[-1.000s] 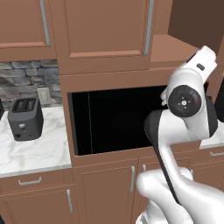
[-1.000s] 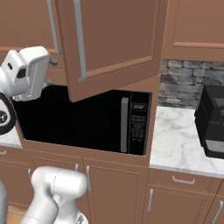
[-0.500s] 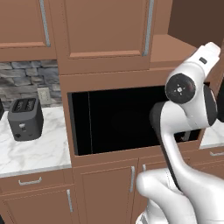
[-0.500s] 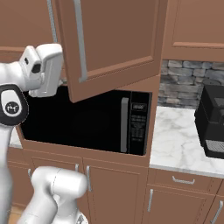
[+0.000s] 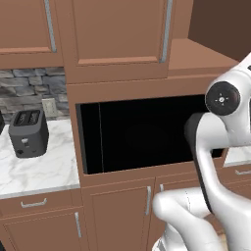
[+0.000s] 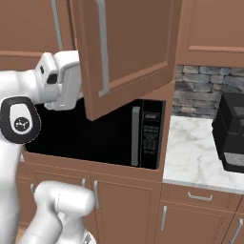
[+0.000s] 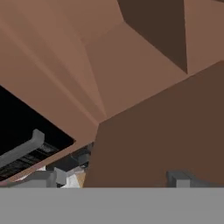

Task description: Open the cabinet, retrieve the rolling pin, and place it next to the meat on the cutting board to prepare for tenderizing.

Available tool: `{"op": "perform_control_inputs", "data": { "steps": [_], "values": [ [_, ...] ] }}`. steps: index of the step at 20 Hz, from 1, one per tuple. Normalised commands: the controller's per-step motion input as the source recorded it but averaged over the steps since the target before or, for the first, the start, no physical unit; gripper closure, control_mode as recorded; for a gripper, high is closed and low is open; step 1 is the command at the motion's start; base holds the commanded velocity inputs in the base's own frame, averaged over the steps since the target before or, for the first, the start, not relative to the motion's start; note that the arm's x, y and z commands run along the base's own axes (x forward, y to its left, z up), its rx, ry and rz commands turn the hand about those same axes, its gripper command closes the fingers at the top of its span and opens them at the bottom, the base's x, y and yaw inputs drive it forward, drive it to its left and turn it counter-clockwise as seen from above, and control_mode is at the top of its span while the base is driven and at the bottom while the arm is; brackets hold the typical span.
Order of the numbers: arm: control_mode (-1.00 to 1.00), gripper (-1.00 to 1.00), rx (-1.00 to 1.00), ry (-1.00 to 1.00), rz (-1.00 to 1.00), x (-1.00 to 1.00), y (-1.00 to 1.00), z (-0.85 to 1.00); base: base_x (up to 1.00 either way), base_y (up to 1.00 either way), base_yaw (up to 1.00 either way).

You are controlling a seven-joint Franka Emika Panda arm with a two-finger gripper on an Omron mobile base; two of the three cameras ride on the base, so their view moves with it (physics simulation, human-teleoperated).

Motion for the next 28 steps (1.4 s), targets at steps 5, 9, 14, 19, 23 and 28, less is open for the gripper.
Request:
{"op": "perform_control_inputs", "data": {
  "steps": [5, 9, 14, 19, 23, 28],
  "values": [
    [-1.0, -1.0, 0.01, 0.0, -0.04, -0.59, -0.85, 0.0, 0.0, 0.0, 0.0],
    [-1.0, -1.0, 0.01, 0.0, -0.02, -0.34, -0.86, 0.0, 0.0, 0.0, 0.0],
    [-1.0, -1.0, 0.0, 0.0, -0.01, -0.02, -0.82, 0.0, 0.0, 0.0, 0.0],
    [-1.0, -1.0, 0.0, -0.01, 0.0, -0.05, -0.1, 0.0, 0.0, 0.0, 0.0],
    [-1.0, -1.0, 0.0, -0.06, 0.0, -0.22, 0.4, 0.0, 0.0, 0.0, 0.0],
    [-1.0, -1.0, 0.0, -0.08, 0.0, -0.1, 0.84, 0.0, 0.0, 0.0, 0.0]
  ]
}}
